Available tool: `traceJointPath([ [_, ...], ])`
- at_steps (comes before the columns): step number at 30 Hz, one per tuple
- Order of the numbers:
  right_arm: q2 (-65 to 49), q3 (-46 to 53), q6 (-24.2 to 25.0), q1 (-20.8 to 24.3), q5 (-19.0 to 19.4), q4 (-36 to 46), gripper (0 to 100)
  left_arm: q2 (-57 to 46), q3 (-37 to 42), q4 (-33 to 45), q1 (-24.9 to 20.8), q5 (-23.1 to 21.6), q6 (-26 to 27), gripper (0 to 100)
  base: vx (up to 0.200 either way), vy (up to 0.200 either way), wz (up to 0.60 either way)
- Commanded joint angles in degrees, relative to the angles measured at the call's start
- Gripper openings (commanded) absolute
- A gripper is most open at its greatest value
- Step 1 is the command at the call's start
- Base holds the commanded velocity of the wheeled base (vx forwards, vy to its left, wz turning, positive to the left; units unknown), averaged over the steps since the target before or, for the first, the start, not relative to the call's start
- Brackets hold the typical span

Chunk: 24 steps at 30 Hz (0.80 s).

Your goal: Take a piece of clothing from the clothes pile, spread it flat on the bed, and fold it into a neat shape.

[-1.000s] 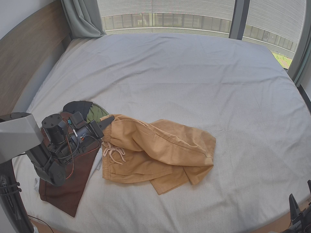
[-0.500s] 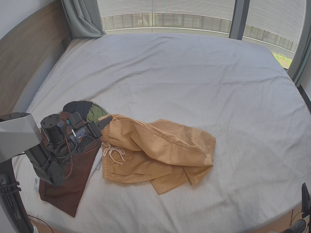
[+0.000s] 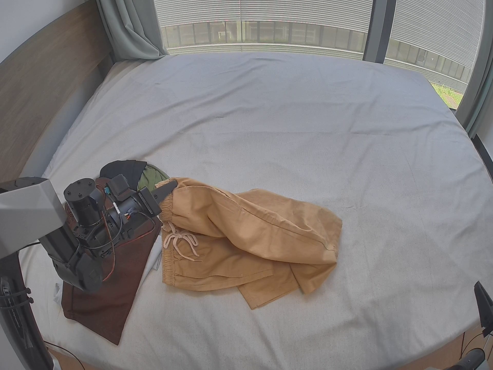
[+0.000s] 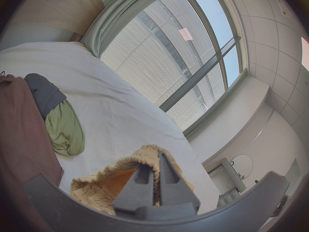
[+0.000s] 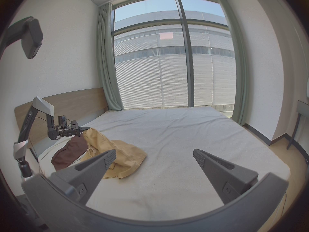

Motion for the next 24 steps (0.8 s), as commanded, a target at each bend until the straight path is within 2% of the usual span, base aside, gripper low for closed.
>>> traceJointPath([
  [1, 14.8, -6.4, 0.4, 3.1, 2.3, -0.5, 100, -0.2, -0.1, -0.1, 0.1, 0.0, 0.1, 0, 0.0, 0.0, 0.0],
  [10, 30.1, -11.9, 0.5, 5.5, 5.9, -6.8, 100, 0.2, -0.1, 0.0, 1.0, -0.2, 3.2, 0, 0.0, 0.0, 0.0],
  [19, 39.5, -14.4, 4.7, 5.8, 12.6, -8.6, 100, -0.2, 0.0, -0.1, 1.0, -0.2, 3.2, 0, 0.0, 0.0, 0.0],
  [24, 43.5, -15.9, 4.9, 6.4, 13.3, -8.7, 100, -0.2, -0.1, -0.1, 1.0, -0.2, 3.2, 0, 0.0, 0.0, 0.0],
])
